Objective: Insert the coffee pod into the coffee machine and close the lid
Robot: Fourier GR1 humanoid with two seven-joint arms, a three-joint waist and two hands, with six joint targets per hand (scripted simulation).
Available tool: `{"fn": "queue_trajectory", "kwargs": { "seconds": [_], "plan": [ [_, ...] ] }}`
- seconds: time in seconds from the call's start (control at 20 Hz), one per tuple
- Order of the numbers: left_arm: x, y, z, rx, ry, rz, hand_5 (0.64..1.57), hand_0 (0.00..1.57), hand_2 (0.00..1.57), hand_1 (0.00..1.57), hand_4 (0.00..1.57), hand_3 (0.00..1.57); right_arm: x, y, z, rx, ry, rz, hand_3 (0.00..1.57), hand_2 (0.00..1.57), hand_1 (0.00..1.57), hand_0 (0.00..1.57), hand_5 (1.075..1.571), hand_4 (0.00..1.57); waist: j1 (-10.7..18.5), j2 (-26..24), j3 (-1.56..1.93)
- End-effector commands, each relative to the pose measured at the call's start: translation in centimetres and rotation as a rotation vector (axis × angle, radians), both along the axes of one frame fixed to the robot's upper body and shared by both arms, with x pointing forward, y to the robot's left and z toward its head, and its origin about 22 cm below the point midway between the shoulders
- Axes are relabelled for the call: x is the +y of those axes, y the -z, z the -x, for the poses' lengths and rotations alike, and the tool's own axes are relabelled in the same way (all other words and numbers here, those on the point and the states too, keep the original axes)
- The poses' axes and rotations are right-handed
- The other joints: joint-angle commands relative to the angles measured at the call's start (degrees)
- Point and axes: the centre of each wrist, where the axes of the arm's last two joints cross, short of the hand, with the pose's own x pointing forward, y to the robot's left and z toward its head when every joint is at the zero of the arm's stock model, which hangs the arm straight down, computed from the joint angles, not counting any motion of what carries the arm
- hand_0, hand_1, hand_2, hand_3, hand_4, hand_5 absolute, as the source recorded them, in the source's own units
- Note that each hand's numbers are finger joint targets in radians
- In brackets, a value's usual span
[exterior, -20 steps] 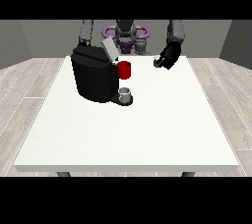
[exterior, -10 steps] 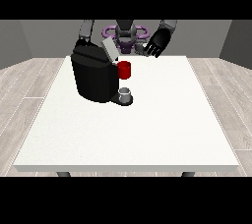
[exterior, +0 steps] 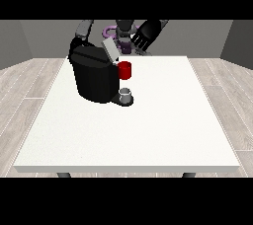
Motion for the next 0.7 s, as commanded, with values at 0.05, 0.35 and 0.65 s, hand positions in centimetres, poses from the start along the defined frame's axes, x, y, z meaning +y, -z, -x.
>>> {"fn": "queue_trajectory", "kwargs": {
  "seconds": [0.05,0.35,0.65],
  "plan": [
    [1.6,-4.6,-0.4,-0.045,-0.031,-0.013,1.571,1.17,1.25,1.17,0.48,1.27,0.9,-3.4,-1.4,-0.058,-0.011,0.020,0.00,0.00,0.00,0.00,1.571,0.00,-3.24,2.74,-0.02],
    [1.2,-8.0,-0.4,-0.166,-0.050,-0.002,1.571,1.22,1.28,1.22,0.48,1.23,1.6,-4.8,-2.1,-0.123,-0.027,-0.007,0.00,0.00,0.00,0.00,1.571,0.19,-4.86,8.05,-0.01],
    [1.7,-7.4,-0.6,-0.160,-0.067,-0.003,1.571,1.20,1.29,1.20,0.49,1.25,0.1,-6.9,-2.9,-0.153,-0.038,0.013,0.00,0.00,0.00,0.00,1.571,0.15,-6.18,10.30,-0.02]
  ]
}}
